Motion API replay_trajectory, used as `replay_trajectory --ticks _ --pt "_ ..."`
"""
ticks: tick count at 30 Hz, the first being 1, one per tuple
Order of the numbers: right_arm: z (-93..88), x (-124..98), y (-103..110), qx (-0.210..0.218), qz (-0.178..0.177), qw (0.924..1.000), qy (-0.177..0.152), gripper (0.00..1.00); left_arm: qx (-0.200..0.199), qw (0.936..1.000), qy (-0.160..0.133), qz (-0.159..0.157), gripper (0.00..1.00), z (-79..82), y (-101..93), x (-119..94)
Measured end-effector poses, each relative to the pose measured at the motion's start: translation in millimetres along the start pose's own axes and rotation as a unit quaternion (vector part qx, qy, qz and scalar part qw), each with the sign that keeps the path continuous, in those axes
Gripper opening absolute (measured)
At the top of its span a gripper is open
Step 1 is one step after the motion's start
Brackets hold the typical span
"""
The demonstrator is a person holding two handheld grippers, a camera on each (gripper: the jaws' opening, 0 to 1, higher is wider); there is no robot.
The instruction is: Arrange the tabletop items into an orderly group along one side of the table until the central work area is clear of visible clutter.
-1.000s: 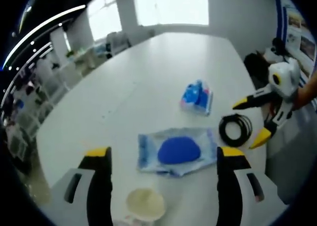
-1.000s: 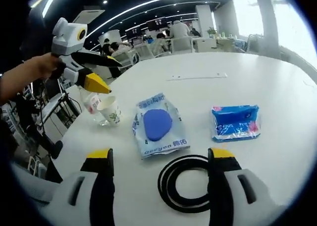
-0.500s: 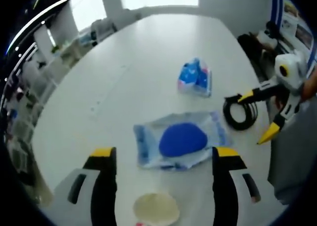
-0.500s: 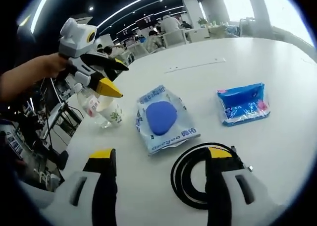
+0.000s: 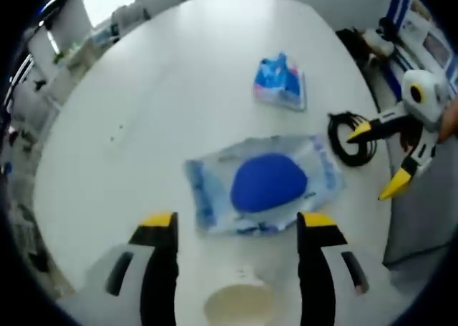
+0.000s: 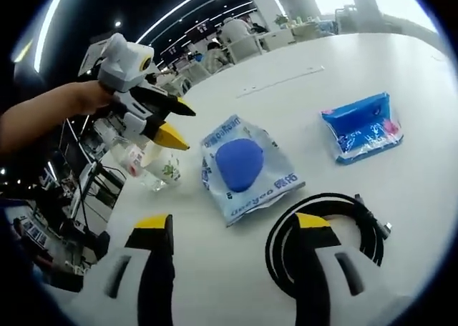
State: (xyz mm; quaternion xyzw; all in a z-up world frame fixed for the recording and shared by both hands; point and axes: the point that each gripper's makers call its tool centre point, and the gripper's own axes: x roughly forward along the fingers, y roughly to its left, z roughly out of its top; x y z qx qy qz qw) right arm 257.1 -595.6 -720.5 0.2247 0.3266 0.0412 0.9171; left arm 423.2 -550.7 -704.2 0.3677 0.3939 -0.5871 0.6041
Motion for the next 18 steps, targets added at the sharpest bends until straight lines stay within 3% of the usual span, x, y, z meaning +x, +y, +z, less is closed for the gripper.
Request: replay_trajectory --ticks 10,14,18 --pt "-7.3 14.0 -0.6 0.038 0.001 0.9992 0.012 0.6 -0.044 0.9988 0.003 -0.022 0.55 -3.7 13.8 9.5" --pt "-7.6 17.9 -0.4 0.042 0.001 0.9991 0.009 0.54 -0.055 0.998 0.014 -0.027 0.48 -9.2 17.4 11.9" --pt "-8.3 22.7 -0.5 0.061 -0.001 0.9981 0.008 0.52 -0.06 0.9976 0.024 -0.026 0.47 -14.3 21.0 16.4"
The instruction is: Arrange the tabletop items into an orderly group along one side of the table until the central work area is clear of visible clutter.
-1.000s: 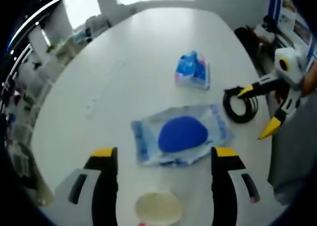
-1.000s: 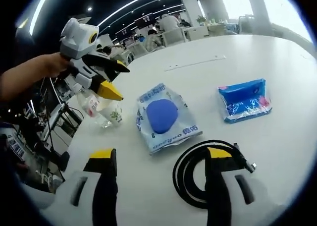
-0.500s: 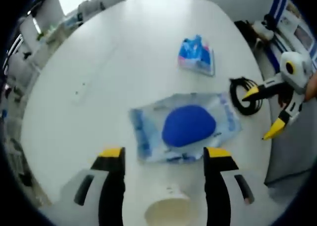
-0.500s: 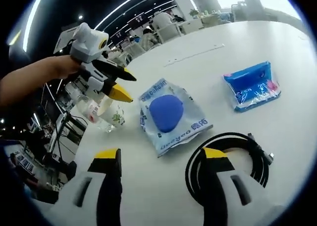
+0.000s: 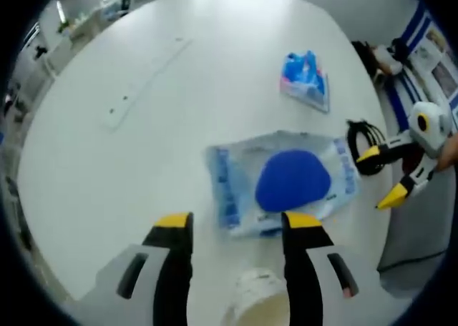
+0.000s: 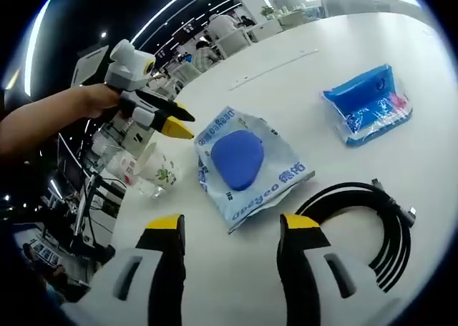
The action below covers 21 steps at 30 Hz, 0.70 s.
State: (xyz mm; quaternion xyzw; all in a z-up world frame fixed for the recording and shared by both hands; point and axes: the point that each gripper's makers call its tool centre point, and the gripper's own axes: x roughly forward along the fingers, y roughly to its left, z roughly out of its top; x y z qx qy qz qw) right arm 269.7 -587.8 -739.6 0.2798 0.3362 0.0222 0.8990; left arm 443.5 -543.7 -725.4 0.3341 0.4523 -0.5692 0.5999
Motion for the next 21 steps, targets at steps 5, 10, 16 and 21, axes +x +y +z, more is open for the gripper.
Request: replay_trajectory --ticks 5,10,16,21 --pt "-1.1 5.8 1.7 0.006 -0.002 1.0 0.001 0.47 -0.003 0.9999 0.011 -0.009 0.4 -5.9 -1.0 7.7" --pt "-4.3 9.4 2.5 0.019 -0.003 0.9998 0.005 0.44 -0.007 0.9996 0.023 -0.013 0.36 -10.5 0.5 17.5" --pt "-6.4 15.0 0.0 0.036 -0.007 0.9993 0.006 0.4 -0.006 0.9992 0.034 -0.02 0.32 -12.9 -1.4 27.7" --pt "-6.5 21.1 -0.6 0.051 -0.01 0.9987 0.005 0.33 -0.015 0.9987 0.039 -0.03 0.25 -15.2 -4.6 33.3"
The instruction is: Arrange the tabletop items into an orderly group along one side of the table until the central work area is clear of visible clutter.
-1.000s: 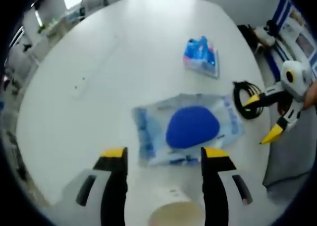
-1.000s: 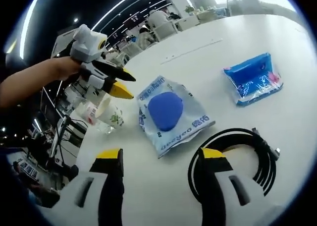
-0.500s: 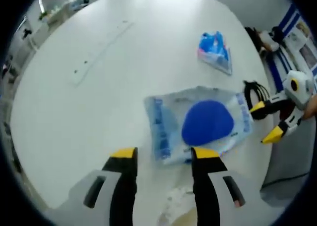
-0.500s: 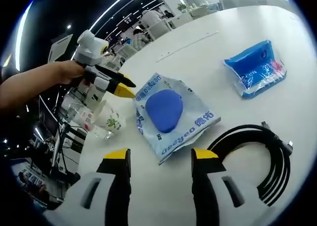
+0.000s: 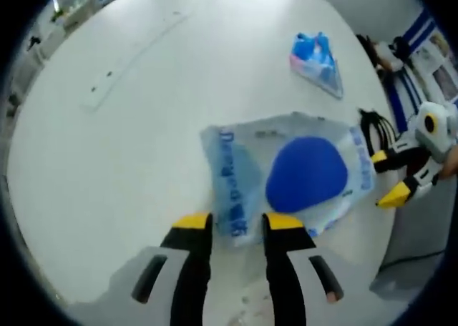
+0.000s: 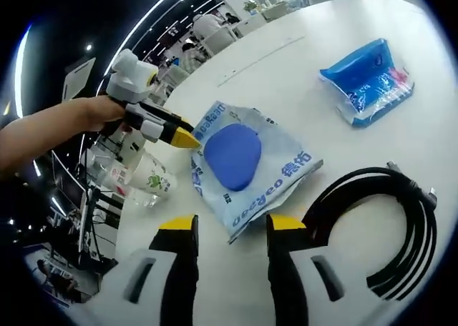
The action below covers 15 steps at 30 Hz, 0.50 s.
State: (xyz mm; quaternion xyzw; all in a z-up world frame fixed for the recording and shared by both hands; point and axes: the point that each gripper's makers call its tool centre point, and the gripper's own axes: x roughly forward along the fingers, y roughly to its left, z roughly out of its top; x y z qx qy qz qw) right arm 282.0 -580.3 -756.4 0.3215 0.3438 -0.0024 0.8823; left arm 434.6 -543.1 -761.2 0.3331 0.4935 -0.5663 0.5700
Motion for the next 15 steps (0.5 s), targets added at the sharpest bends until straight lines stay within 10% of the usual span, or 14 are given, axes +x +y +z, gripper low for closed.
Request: replay_trajectory --ticks 15 --pt "2.5 6.4 -12.7 0.032 -0.032 0.9989 -0.01 0.08 -0.016 0.9998 -0.002 0.009 0.06 -1.3 2.7 -1.2"
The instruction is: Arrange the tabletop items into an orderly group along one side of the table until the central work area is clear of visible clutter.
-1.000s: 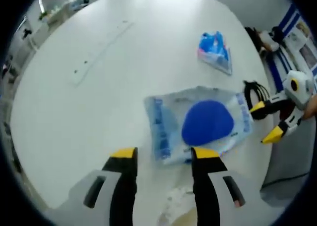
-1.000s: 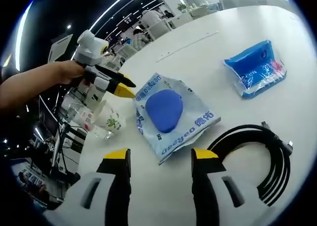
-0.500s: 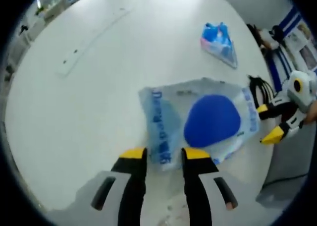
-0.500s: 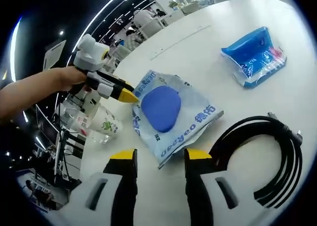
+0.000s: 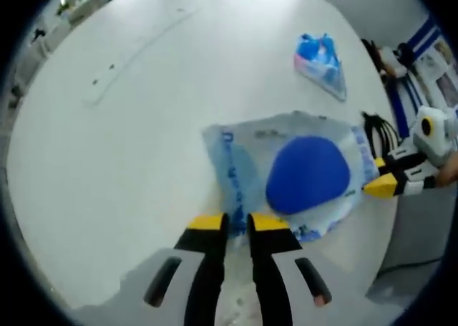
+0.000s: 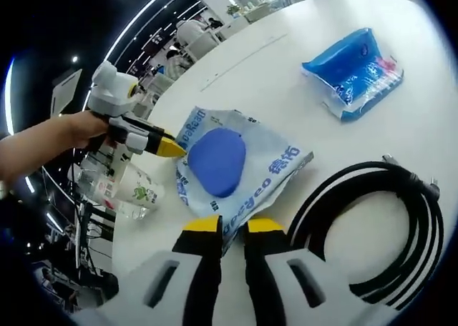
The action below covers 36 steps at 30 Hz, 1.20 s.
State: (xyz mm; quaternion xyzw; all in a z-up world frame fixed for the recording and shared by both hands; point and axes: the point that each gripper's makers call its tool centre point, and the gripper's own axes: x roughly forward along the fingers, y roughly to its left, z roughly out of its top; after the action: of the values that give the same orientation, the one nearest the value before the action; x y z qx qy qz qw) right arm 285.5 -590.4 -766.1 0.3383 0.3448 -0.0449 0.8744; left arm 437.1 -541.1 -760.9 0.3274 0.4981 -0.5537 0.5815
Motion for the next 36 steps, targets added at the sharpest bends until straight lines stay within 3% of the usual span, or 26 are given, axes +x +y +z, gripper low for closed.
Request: replay_trajectory --ticks 7,36 --pt "6.4 -2.9 6.5 -0.004 0.007 1.0 -0.003 0.02 0.004 1.0 -0.004 0.007 0.0 2.7 -2.6 -8.4" --pt "40.0 -45.4 4.1 -0.028 0.017 0.999 -0.029 0.0 -0.008 0.9988 -0.042 0.024 0.0 23.4 -28.9 -51.9"
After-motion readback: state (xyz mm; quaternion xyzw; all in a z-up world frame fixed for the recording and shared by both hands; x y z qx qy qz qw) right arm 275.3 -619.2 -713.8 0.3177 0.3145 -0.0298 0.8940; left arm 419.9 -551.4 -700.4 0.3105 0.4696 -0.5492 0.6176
